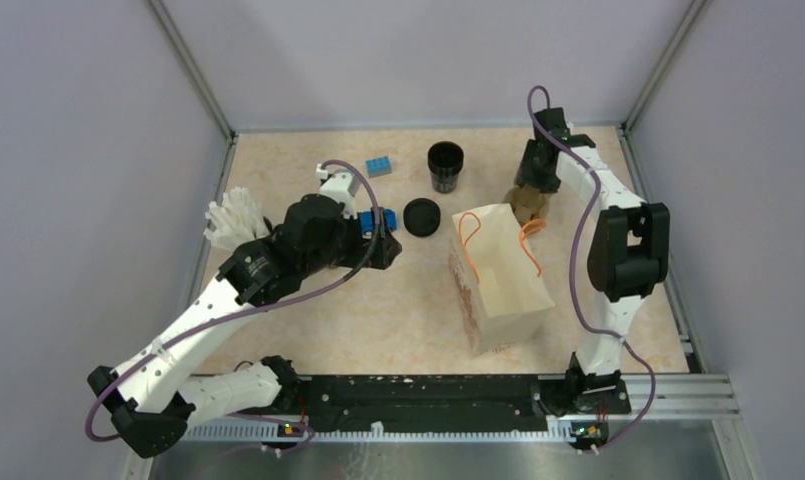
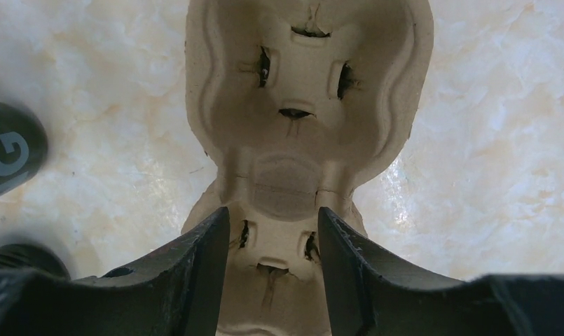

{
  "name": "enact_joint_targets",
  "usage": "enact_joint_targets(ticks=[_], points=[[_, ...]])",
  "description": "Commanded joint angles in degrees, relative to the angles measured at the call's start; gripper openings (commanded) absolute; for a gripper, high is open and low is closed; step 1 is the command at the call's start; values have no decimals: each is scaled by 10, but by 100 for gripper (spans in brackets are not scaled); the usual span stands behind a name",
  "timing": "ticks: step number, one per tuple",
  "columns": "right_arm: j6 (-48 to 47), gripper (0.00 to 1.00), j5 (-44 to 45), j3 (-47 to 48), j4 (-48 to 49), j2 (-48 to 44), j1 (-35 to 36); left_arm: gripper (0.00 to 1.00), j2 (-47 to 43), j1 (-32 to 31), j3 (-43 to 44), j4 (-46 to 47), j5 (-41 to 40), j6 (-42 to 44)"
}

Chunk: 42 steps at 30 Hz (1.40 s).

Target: Pack the takeout coffee

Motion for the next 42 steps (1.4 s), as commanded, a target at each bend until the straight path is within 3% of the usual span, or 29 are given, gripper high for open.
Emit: enact_joint_targets(ticks=[1,30,36,42], points=[[2,49,8,28,1,5,-3,99,12,2,34,12,9,32],[16,45,31,89,-28,56,-3,99,6,2,26,13,10,14],[20,39,39,85,-40,49,-3,99,9,2,26,17,10,21],[20,42,46,85,-52,46,-2,99,14,2,25,23,17,28]])
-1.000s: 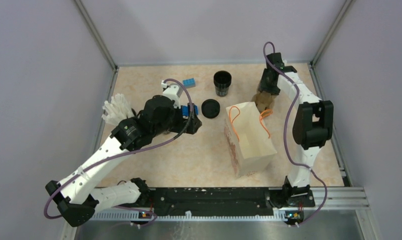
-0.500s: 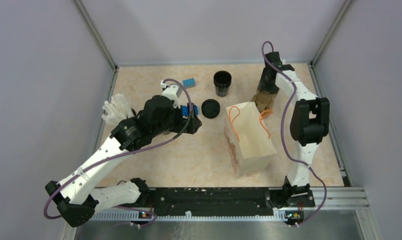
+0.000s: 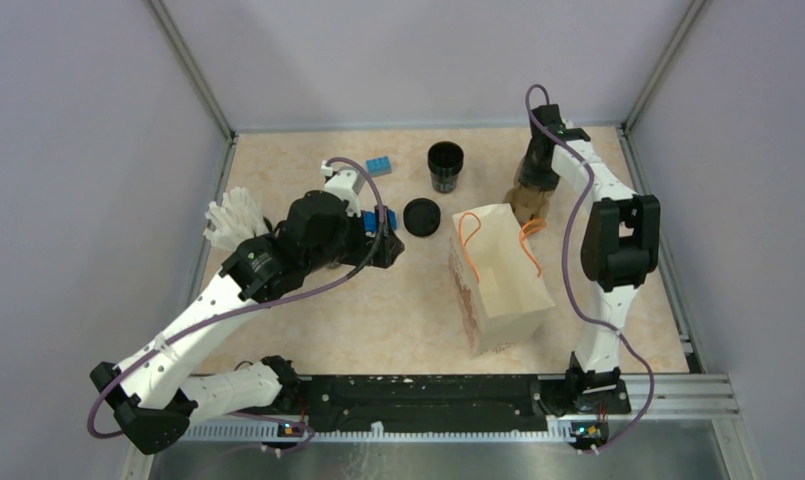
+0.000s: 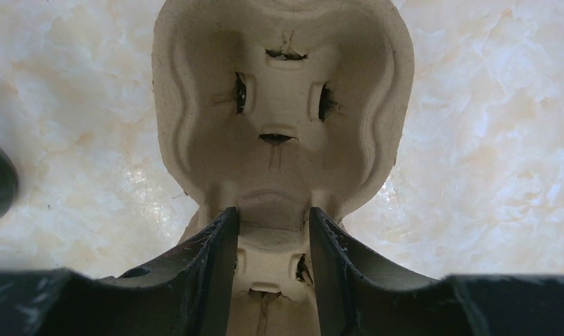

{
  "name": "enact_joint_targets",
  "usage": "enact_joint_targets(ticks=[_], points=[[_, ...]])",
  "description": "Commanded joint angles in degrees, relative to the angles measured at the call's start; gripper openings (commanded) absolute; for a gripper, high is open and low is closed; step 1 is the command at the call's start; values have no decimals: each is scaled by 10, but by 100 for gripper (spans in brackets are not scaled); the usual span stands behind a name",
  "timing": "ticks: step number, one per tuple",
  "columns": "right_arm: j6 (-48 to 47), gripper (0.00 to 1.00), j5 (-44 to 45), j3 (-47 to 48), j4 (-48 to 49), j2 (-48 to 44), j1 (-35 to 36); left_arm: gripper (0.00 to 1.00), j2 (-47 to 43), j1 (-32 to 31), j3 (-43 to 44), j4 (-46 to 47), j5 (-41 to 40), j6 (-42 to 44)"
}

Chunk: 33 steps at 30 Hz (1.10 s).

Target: Pack the takeout coffee

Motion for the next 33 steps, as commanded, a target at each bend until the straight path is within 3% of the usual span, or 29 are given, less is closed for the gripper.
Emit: enact_joint_targets(ticks=[1,13,33], points=[[8,43,12,23,-15,-8,-1,99,-5,2,9,23,8,11],[-7,32,-3,29,3,-20,-1,99,0,2,13,28,10,14],[-43,30,-6,106,-40,-80,-1,99,-5,2,14,40,24,7]])
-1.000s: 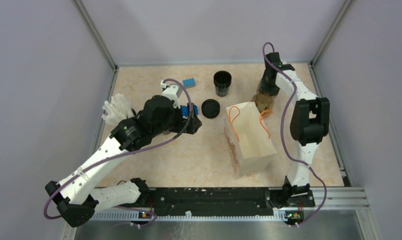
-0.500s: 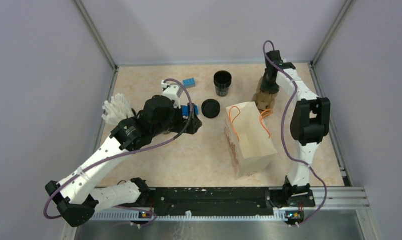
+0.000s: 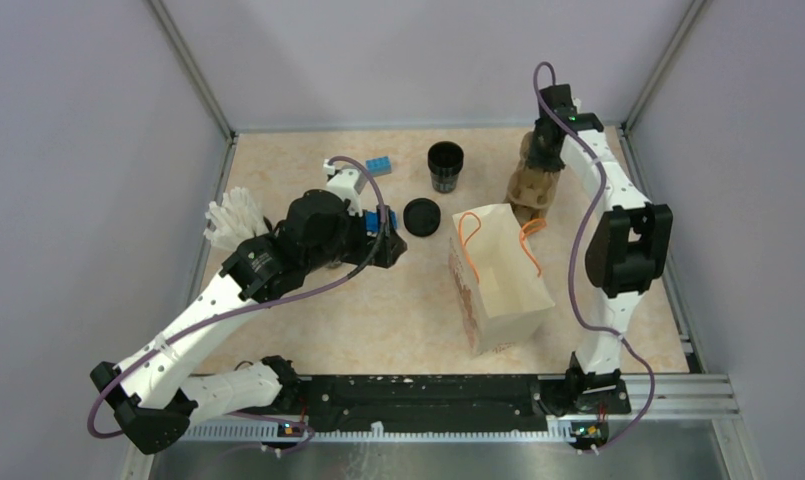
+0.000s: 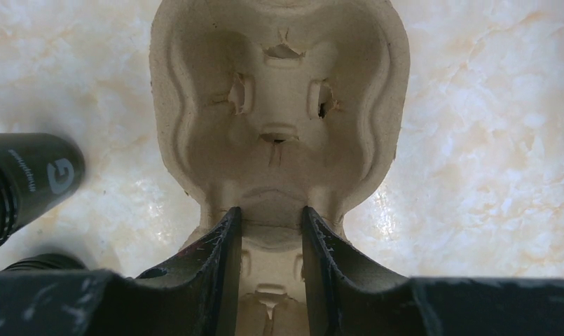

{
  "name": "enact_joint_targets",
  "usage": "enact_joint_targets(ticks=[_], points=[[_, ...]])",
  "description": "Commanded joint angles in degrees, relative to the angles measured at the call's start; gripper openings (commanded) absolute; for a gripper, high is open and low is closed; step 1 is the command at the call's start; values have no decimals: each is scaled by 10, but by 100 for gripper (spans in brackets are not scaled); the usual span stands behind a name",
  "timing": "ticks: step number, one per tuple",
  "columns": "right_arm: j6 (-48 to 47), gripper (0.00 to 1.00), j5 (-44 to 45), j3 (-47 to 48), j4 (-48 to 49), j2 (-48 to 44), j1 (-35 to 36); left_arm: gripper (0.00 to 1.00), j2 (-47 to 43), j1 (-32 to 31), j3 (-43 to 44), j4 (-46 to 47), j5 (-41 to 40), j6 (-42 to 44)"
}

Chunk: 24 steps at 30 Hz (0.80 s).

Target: Pack the takeout coffee

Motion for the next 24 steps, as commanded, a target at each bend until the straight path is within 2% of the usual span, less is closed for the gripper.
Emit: enact_joint_targets(ticks=[1,8,14,19,24], points=[[-17,30,-1,56,-9,-54,-1,99,-5,2,14,26,15,-2],[-35,30,-22,140,-62,-86,-1,99,17,2,54,38,36,22],[-38,29,-79,215,-104,-128,0,99,53,2,90,81,111,40],[-28,29,-130,290,-152,-158,-1,99,67,2,97,132,181,22],[4,30,-208,260,-164,-221,0,99,84,2,106,182,226,0]])
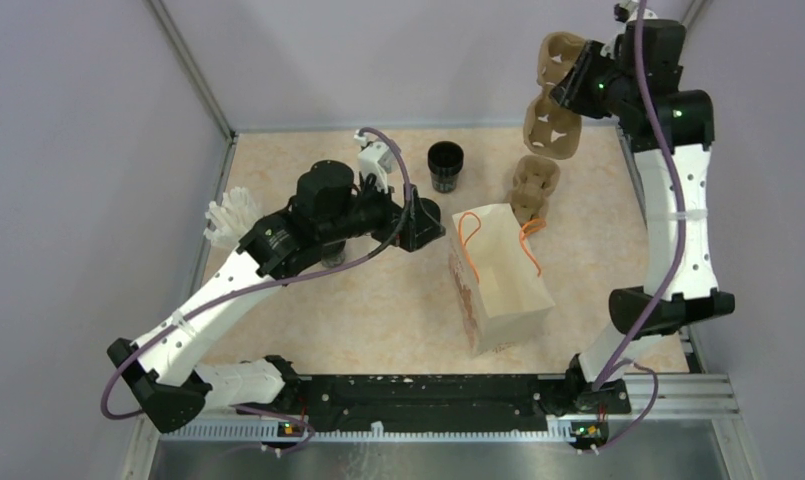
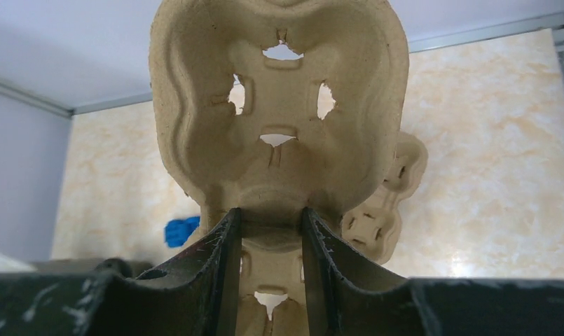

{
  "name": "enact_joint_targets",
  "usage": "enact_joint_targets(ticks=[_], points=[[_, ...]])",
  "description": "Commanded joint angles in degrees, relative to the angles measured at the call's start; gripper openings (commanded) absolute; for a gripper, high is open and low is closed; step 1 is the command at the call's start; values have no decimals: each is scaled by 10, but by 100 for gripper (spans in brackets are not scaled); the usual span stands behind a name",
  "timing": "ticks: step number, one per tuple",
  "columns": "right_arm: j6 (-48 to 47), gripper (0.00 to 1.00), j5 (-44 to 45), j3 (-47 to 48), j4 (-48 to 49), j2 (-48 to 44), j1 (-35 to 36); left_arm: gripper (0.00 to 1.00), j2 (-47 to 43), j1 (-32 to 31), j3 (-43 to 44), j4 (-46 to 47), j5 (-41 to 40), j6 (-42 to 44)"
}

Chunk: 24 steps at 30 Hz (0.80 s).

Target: Pack the takeout coffee

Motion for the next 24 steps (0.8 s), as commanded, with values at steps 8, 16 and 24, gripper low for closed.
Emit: enact_joint_targets(ticks=[8,16,24], points=[[79,30,-169,-81,-30,-162,8,91,53,0,28,137,100,-32],[154,30,-284,-233,20,-257,8,83,88,-1,31,178,130,-47],[241,29,-321,-307,77,-312,27,58,114,-7,41,188,142,-57]])
